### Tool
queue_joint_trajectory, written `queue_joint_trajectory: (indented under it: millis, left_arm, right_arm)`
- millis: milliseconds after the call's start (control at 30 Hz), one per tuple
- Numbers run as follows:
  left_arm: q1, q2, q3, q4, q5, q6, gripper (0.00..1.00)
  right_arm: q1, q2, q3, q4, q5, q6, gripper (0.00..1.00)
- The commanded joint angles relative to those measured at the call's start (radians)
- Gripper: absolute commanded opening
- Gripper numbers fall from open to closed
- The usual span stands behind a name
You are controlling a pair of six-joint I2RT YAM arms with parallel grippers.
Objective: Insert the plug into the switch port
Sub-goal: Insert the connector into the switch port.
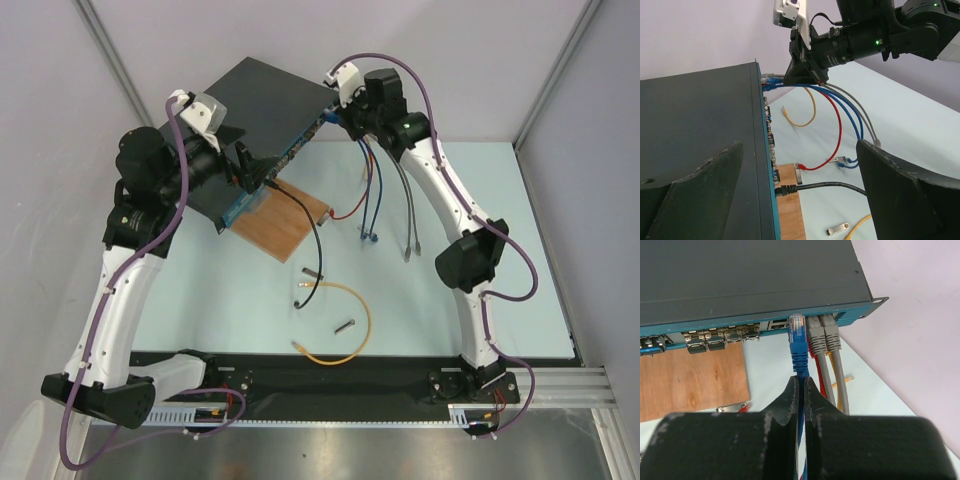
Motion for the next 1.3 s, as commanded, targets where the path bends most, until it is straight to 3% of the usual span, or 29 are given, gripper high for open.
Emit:
queue_joint_trajectory:
  millis: [0, 433, 667, 1067, 1267]
  left_arm:
    - [0.003, -0.009, 0.005, 0.035, 0.005, -0.006, 1.00]
    - [0.003, -0.016, -0.010, 0.041, 0.012, -0.008, 1.00]
    - [0.009, -0.015, -0.036, 0.081, 0.031, -0.037, 1.00]
    - [0.012, 0.160, -0.004, 0.340, 0.103, -0.647, 0.97]
    - [0.012, 0.209, -0.021, 0.451, 0.092, -0.831, 0.98]
  right_arm:
    - [0.018, 0.020, 0.046, 0.044, 0.020, -0.032, 0.00]
    - [0.019, 0.034, 0.053, 0.003, 0.070, -0.074, 0.00]
    - [0.006, -0.020, 0.050, -0.021, 0.014, -0.054, 0.00]
    - [-0.062, -0.310, -0.150, 0.018, -0.415, 0.043, 0.00]
    - [-0.024, -0.359, -0.169, 0.014, -0.450, 0.045, 0.00]
